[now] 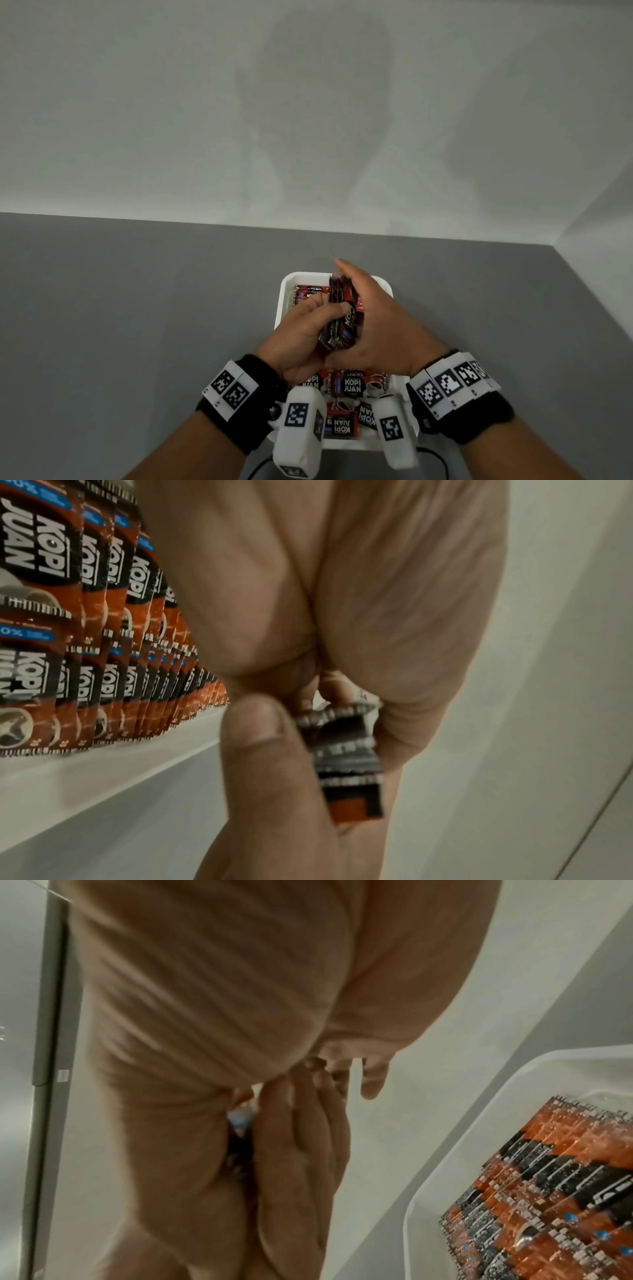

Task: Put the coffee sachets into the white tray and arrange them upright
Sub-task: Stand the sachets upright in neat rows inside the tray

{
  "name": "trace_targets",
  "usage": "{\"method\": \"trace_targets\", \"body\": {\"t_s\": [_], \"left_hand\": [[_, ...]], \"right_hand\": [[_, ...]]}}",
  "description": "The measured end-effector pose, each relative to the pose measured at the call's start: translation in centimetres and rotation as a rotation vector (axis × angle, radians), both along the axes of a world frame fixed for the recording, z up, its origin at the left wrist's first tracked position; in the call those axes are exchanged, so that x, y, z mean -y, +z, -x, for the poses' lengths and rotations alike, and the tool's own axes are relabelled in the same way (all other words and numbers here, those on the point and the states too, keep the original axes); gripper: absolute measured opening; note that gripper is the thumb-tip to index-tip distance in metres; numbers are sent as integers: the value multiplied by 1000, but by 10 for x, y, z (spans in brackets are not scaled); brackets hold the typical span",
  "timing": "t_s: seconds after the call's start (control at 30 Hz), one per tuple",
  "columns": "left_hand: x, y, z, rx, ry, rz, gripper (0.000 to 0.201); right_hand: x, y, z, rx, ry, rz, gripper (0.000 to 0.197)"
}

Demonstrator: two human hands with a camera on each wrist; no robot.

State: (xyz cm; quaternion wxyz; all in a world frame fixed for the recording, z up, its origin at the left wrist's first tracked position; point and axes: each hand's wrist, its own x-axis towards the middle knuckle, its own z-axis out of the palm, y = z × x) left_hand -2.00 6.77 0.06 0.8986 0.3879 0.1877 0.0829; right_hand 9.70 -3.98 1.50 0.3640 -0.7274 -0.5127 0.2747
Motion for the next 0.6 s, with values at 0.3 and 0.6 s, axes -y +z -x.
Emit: {"method": "trace_targets", "body": {"t_s": [0.3, 0.6], "left_hand": [[-2, -6, -3, -41, -16, -19, 37], [-10, -10, -5, -25, 226, -237, 32]], "right_hand": [[-6, -4, 3, 64, 73, 18, 135], [-4, -14, -1, -383, -303, -117, 53]]}}
